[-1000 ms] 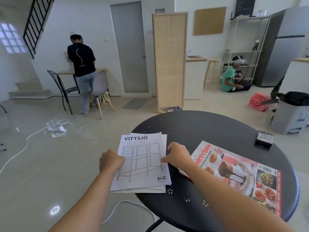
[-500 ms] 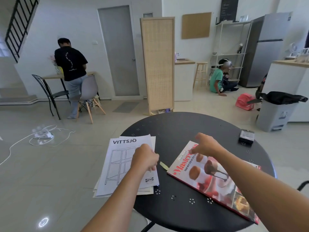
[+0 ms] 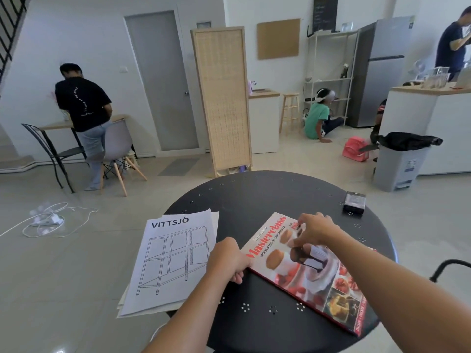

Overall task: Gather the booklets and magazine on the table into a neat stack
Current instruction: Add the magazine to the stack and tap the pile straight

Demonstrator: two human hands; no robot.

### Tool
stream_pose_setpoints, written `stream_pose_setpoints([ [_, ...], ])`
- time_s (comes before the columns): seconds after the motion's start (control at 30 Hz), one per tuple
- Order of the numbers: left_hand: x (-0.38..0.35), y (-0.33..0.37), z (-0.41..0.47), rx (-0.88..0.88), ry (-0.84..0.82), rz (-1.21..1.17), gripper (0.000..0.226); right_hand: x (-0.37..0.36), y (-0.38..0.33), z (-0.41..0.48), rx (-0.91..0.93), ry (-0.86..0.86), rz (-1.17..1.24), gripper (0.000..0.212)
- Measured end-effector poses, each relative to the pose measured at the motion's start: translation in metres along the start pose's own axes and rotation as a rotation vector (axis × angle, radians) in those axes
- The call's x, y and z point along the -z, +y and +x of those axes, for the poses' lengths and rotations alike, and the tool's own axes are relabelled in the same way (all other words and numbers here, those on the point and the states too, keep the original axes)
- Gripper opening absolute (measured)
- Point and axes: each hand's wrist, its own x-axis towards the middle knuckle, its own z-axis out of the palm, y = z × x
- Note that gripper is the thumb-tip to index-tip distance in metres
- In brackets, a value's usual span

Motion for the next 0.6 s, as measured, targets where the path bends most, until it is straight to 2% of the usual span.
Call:
stream_pose_setpoints([
  [0.13,0.001,0.006,0.006,-0.04,0.108,-0.044,0.013,-0.003,0.0,0.006,-0.044,0.033,-0.033,0.083],
  [0.27,-0.001,0.017,0.01,-0.078,0.146,-0.092,0.021,-0.009,0.0,0.013,-0.108,0.094,-0.065,0.086],
  [0.4,-0.01,0.032,0.015,-0.123,0.118,-0.169,0.034,-0.014,0.003,0.017,-0.157,0.149,-0.065,0.088],
  [0.6,-0.017,0.048,0.028,-0.098,0.098,-0.267,0.029,-0.019,0.007,0.02,-0.164,0.188,-0.09,0.09],
])
